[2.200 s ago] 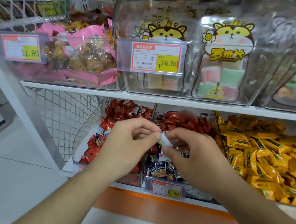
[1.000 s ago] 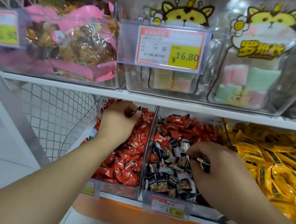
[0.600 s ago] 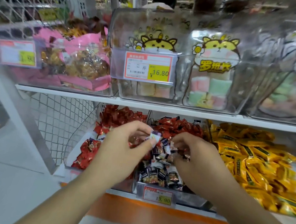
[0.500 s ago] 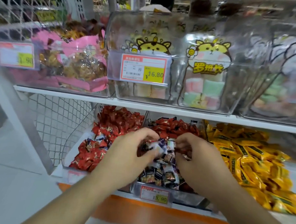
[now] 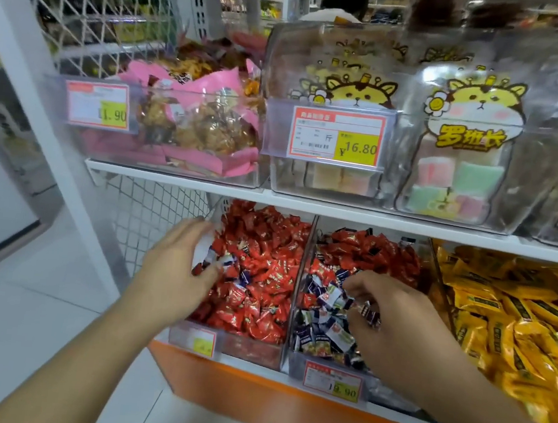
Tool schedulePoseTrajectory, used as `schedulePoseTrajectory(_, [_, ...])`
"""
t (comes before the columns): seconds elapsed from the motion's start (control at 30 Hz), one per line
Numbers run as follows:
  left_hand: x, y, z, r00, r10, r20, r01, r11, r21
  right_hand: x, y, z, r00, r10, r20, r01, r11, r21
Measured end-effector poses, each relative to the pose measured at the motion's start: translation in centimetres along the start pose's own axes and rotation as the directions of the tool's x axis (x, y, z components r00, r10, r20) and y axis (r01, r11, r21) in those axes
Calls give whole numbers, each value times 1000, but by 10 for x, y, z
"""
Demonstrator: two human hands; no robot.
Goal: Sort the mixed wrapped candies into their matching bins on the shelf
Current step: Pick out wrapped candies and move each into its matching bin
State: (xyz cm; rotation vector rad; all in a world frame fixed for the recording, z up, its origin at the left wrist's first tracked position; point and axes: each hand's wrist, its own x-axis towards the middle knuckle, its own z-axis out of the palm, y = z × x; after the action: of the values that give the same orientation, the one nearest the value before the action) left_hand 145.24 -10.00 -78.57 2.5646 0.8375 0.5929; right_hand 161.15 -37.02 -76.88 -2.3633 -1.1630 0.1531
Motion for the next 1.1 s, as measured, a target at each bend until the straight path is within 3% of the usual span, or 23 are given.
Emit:
schedulePoseTrajectory(0.17, [2, -40, 6, 970, -105, 218, 135, 982, -129, 7, -32, 11, 993, -114, 3, 114, 993, 14])
schedulePoseTrajectory(0.27, [2, -47, 8, 952, -103, 289, 185, 944, -275, 27, -63, 24, 982, -189, -3, 188, 980, 67])
schedulePoseTrajectory(0.47, [6, -66, 5, 911, -54, 410, 211, 912, -350, 111, -109, 81, 974, -201, 101, 193, 978, 81])
schedulePoseTrajectory(0.7, [9, -72, 8, 894, -16, 448, 210, 898, -388, 160, -108, 129, 969, -43, 244, 53, 998, -32])
schedulePoseTrajectory(1.1, [9, -66, 6, 904, -22, 428, 202, 903, -379, 155, -99, 131, 994, -26, 107, 27, 1000, -1])
